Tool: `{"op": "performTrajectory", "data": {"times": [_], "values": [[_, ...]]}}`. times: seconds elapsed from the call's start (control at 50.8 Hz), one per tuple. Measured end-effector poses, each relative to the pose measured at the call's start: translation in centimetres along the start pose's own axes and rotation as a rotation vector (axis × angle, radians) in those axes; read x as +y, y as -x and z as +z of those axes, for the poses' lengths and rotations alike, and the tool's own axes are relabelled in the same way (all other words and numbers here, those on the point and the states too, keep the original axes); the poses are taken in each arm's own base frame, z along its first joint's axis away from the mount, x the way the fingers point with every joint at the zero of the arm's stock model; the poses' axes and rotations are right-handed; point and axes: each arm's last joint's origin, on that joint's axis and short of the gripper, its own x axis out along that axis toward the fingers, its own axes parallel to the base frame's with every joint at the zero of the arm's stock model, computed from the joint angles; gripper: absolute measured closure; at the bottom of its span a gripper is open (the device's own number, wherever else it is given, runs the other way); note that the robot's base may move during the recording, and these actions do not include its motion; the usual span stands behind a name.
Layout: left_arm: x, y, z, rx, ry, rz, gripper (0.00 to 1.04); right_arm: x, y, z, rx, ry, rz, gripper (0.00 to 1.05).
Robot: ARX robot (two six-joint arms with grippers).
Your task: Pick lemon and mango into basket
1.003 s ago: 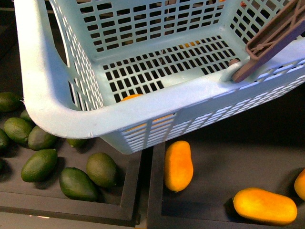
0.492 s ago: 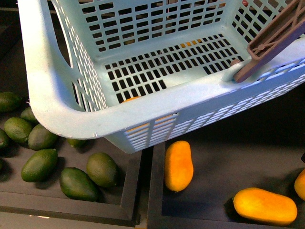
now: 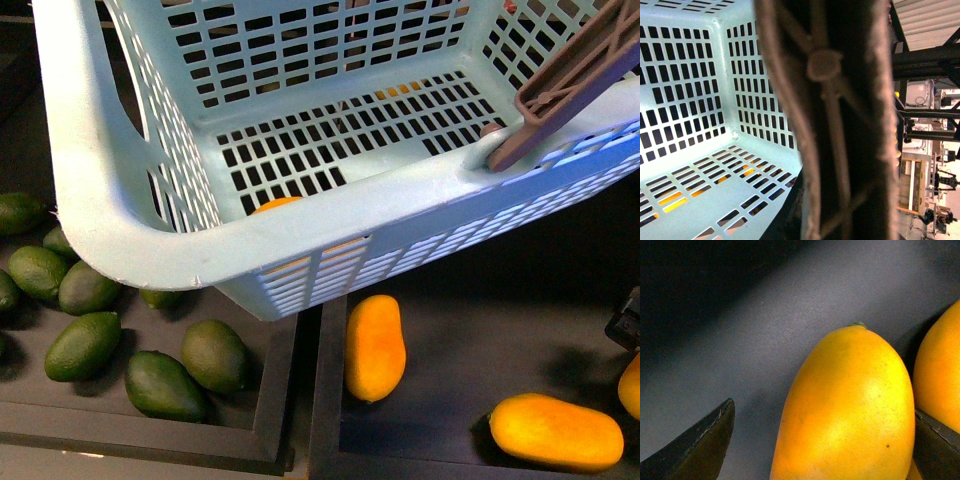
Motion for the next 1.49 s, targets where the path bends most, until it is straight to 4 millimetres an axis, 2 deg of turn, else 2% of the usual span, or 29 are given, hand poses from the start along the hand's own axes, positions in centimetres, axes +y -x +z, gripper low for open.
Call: {"op": "performTrajectory", "data": {"times": [0.059,0.256,0.354,0.472,0.629,0.826,0.983,1.062,1.16,1.495], "values": [[0.0,0.0,0.0,0.000,0.000,0.000,1.00,0.3,-0.3,-0.2,0.008,0.008,-0.007,0.09],[0.0,0.0,0.0,0.000,0.000,0.000,1.00,0.5,-0.5,-0.4,0.029,0.013,-0.019,0.41],[0.0,0.0,0.0,0.000,0.000,0.000,1.00,-0.3,0.5,0.6,0.013,-0.018,-0.017,0.46],[0.0,0.0,0.0,-0.001,0.000,0.001,1.00,-2.0,3.2,3.3,-0.057,-0.082,0.002,0.46],[0.0,0.0,0.0,0.000,0.000,0.000,1.00,-4.0,9.1,7.9,-0.205,-0.150,0.072,0.46],[0.0,0.0,0.0,0.001,0.000,-0.001,1.00,-3.9,14.9,10.2,-0.335,-0.164,0.181,0.46],[0.0,0.0,0.0,0.000,0.000,0.000,1.00,-2.1,22.6,11.6,-0.529,-0.192,0.374,0.46],[0.0,0.0,0.0,-0.001,0.000,0.000,1.00,-0.5,25.7,11.5,-0.596,-0.192,0.464,0.47],[0.0,0.0,0.0,-0.001,0.000,0.000,1.00,2.1,28.2,11.0,-0.640,-0.168,0.548,0.47],[0.0,0.0,0.0,0.000,0.000,0.000,1.00,9.2,30.7,9.3,-0.687,-0.077,0.702,0.47]]}}
